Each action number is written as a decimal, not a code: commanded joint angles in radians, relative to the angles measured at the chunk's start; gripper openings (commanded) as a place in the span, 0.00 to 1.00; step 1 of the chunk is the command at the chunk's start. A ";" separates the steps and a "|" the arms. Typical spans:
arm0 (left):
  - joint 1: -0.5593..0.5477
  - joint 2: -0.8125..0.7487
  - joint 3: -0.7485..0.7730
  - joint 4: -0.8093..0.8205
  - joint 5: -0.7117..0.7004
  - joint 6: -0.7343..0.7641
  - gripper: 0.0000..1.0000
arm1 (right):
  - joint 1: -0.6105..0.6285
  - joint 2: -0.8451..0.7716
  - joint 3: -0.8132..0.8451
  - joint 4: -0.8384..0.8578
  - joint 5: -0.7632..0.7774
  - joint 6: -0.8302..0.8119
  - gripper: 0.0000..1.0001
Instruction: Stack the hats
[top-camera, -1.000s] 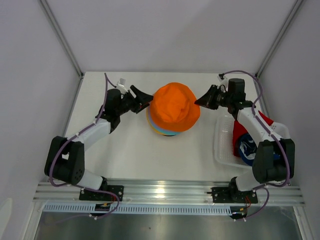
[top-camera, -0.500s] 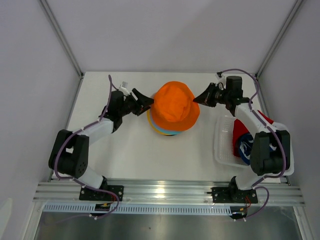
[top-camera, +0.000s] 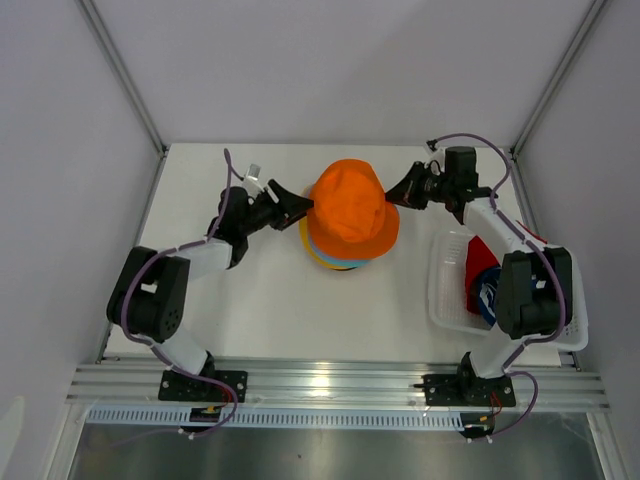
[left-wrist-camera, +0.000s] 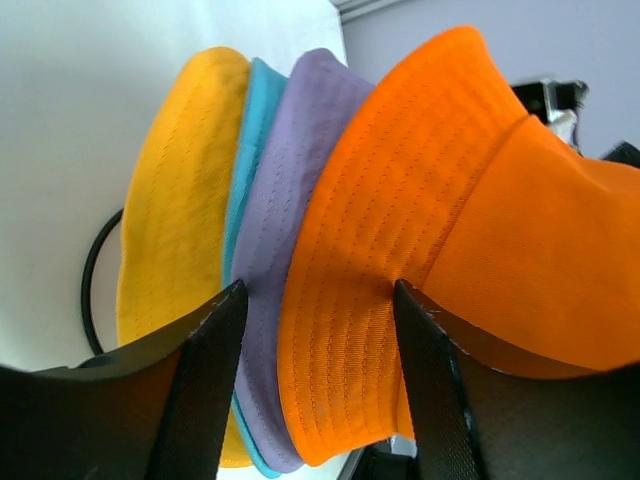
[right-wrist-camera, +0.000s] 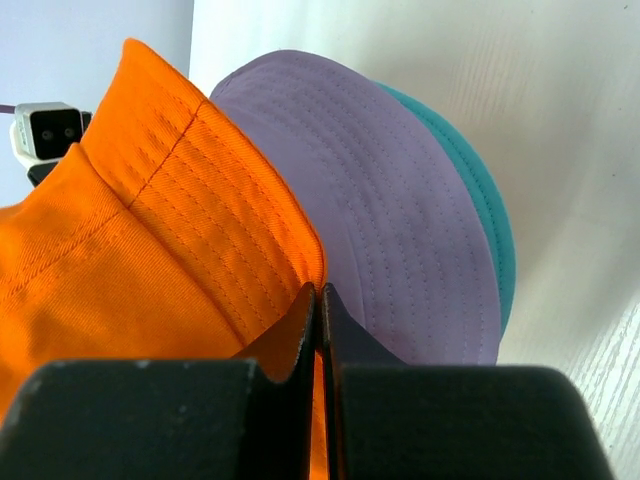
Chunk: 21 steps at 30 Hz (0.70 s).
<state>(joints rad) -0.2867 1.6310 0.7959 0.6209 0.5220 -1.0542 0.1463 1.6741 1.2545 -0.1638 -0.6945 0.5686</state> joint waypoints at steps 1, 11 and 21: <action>-0.011 0.032 -0.024 0.225 0.091 -0.021 0.62 | 0.019 0.038 0.071 0.003 0.001 -0.006 0.00; -0.026 0.063 -0.052 0.370 0.105 -0.035 0.45 | 0.050 0.114 0.157 -0.052 0.012 -0.007 0.00; -0.028 0.010 -0.012 -0.008 -0.111 0.005 0.01 | 0.062 0.134 0.192 -0.180 0.122 -0.045 0.00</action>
<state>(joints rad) -0.2955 1.6802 0.7444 0.7959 0.5312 -1.0962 0.1787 1.7790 1.4101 -0.2600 -0.6205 0.5568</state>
